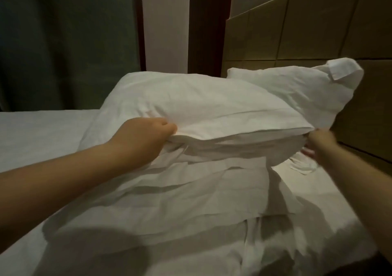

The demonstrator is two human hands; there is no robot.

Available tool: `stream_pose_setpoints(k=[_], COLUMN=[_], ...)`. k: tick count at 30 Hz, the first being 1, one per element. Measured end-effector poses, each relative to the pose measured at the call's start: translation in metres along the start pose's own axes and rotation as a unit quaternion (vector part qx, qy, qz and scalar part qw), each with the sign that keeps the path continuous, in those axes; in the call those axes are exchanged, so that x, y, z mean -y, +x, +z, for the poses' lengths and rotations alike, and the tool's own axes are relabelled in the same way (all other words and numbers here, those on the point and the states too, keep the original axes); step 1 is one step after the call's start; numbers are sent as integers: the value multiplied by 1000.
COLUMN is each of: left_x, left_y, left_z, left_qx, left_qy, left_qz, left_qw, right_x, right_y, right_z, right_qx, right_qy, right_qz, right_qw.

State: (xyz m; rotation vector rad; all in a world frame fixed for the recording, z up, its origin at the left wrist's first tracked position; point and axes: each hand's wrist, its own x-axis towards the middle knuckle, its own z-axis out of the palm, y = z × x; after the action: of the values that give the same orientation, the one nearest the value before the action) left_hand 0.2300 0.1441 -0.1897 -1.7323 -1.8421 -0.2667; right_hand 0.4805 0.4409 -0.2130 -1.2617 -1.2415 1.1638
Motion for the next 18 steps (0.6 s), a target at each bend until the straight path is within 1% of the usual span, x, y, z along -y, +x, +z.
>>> stream_pose_setpoints(k=[1, 2, 5, 7, 11, 13, 14, 16, 18], left_x=[1, 3, 6, 6, 4, 5, 6, 7, 5], left_y=[-4, -8, -13, -13, -9, -8, -8, -9, -11], left_z=[3, 5, 7, 6, 3, 2, 1, -2, -6], left_qx=[-6, -14, -27, -39, -53, -61, -67, -72, -78], left_qy=[-7, -15, -26, -37, -45, -46, -45, -43, -38], left_qz=[4, 2, -6, -2, 6, 1, -7, -25, -22], left_qw=[1000, 1000, 999, 999, 998, 997, 997, 996, 996], right_x=[-15, -25, -40, -40, -46, -61, -69, -85, -92], right_y=[-5, -10, -23, -31, -50, -61, -66, -69, -73], right_z=[4, 6, 14, 17, 22, 28, 32, 39, 47], right_qx=[39, 78, 179, 202, 176, 166, 149, 119, 119], right_qy=[35, 52, 142, 210, 305, 324, 310, 241, 174], right_qz=[47, 71, 96, 104, 114, 141, 167, 202, 198], right_qw=[998, 993, 969, 951, 929, 921, 924, 942, 957])
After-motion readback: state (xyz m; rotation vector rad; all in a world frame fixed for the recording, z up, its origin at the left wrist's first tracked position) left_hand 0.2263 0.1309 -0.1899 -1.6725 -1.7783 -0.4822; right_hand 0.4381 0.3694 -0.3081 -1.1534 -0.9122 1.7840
